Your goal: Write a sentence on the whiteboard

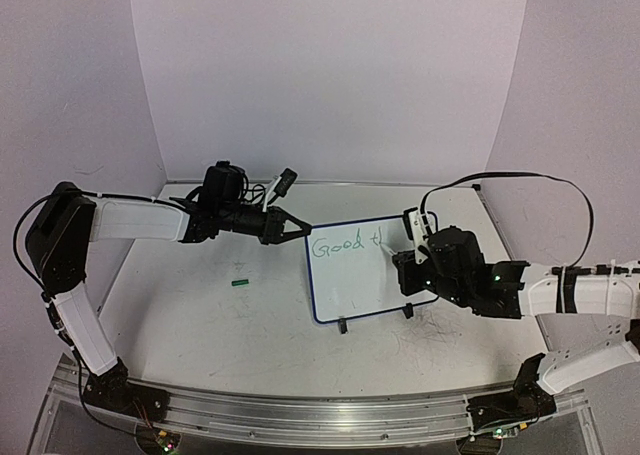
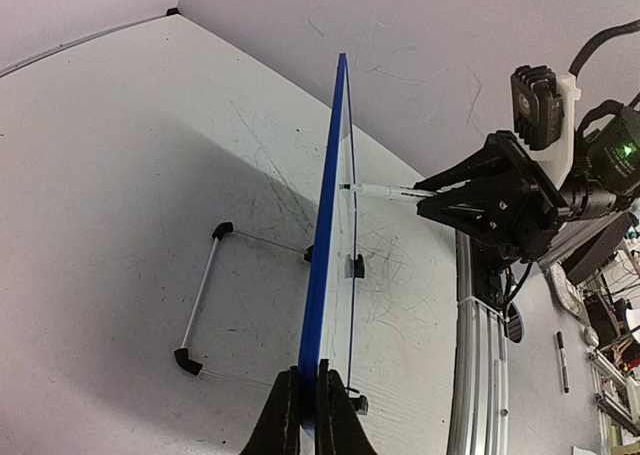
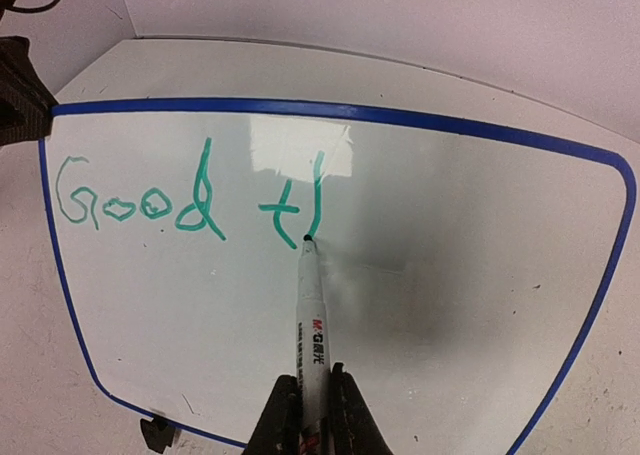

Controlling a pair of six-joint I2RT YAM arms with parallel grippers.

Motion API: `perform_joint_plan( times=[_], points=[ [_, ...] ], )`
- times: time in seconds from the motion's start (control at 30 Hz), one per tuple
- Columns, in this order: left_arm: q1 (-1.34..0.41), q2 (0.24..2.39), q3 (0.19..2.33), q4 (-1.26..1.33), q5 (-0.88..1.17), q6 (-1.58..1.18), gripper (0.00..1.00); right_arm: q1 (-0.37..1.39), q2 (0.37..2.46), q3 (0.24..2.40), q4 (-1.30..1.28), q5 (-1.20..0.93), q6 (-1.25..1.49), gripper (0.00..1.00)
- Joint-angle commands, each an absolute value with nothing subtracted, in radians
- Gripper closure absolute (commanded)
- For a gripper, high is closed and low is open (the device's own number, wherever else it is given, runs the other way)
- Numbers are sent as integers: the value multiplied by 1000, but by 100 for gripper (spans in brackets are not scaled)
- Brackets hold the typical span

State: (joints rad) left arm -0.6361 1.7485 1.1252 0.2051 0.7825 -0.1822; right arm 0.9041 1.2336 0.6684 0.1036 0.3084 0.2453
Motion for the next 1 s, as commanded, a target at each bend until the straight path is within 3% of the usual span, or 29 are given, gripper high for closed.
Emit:
perform_joint_plan(
  times=[0.0,0.97],
  points=[
    [-658,1717,1131,187,799,-150,100,908,1225,657,75,299,268,100],
    [-660,1714,1135,165,793,-135,100,906,1264,718,156,424,235,100]
  ],
)
